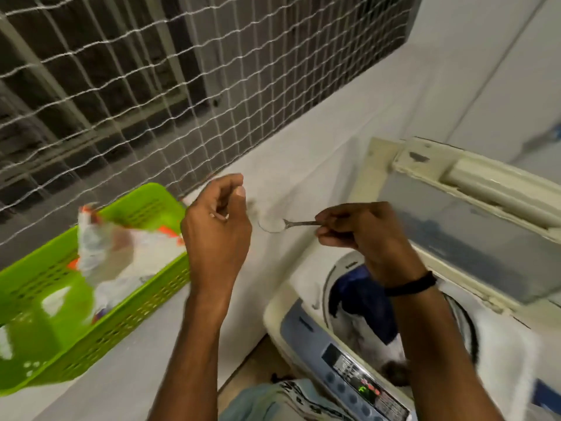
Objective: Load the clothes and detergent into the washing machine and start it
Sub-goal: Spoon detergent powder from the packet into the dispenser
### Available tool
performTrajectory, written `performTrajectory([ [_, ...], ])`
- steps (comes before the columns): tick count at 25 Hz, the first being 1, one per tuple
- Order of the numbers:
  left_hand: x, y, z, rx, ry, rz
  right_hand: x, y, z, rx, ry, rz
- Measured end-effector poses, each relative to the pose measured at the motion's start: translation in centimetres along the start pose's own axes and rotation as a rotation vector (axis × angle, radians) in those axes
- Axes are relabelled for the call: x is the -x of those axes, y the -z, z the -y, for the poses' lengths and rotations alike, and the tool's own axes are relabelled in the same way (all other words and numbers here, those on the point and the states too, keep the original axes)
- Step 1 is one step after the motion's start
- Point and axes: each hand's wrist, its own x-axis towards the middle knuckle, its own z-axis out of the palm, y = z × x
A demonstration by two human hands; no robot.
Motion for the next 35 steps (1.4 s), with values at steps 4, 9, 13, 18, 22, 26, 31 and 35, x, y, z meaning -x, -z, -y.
performTrajectory([
  [4, 2.4, -7.6, 0.1, 0.019, 0.026, 0.257, 0.5, 7.1, -3.0, -0.081, -0.052, -0.226],
  [9, 6.3, -17.5, 2.3, -0.029, 0.061, 0.537, 1.0, 15.3, -8.6, -0.218, -0.111, -0.488],
  [13, 9.9, -24.7, 5.5, -0.155, 0.109, 0.720, 0.0, 20.4, -13.5, -0.378, -0.182, -0.652],
  [18, 14.0, -30.8, 10.4, -0.166, 0.297, 0.943, -2.6, 24.6, -19.0, -0.481, -0.271, -0.807],
  [22, 15.4, -34.8, 14.6, -0.189, 0.681, 1.004, -4.0, 25.7, -22.4, -0.243, -0.274, -0.936],
  [26, 16.9, -37.1, 17.4, -0.130, 0.850, 0.985, -4.7, 24.8, -24.9, 0.336, -0.106, -0.903],
  [31, 17.7, -36.9, 16.4, -0.108, 0.879, 0.995, -4.6, 23.4, -26.4, 0.512, 0.016, -0.882],
  [35, 17.6, -36.6, 16.0, -0.112, 0.878, 1.006, -4.7, 23.5, -27.1, 0.701, 0.079, -0.813],
])
